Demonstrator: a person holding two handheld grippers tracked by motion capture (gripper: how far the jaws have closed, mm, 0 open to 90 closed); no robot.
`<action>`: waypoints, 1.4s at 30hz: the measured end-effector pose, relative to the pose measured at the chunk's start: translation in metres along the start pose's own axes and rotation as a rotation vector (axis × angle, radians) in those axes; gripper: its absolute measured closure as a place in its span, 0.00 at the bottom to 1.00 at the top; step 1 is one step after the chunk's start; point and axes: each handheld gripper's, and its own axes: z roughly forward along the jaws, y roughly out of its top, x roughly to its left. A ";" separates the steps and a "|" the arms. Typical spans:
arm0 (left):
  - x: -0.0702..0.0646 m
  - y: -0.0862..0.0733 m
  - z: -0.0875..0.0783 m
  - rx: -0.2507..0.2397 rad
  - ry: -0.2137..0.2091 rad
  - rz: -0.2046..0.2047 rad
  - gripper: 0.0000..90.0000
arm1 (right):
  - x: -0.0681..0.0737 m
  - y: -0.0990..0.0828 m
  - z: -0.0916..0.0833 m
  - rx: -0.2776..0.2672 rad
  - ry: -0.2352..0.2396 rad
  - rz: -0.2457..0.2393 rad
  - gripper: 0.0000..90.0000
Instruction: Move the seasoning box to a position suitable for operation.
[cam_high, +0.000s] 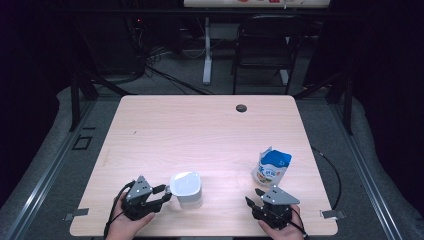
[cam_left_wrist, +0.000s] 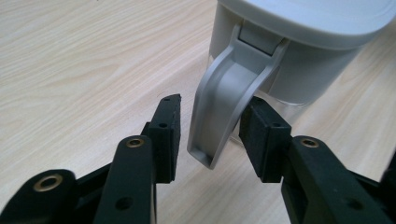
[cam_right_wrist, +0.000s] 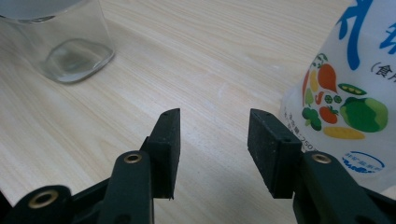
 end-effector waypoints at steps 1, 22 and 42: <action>0.002 0.001 -0.003 0.005 -0.008 -0.014 0.63 | 0.001 0.000 0.000 -0.002 0.002 -0.004 0.60; 0.015 0.031 -0.030 -0.031 0.005 -0.053 0.64 | 0.014 0.033 -0.001 -0.016 0.038 -0.002 0.60; 0.008 0.071 -0.025 -0.016 -0.041 0.004 1.00 | 0.029 0.069 0.030 -0.010 0.090 0.009 0.81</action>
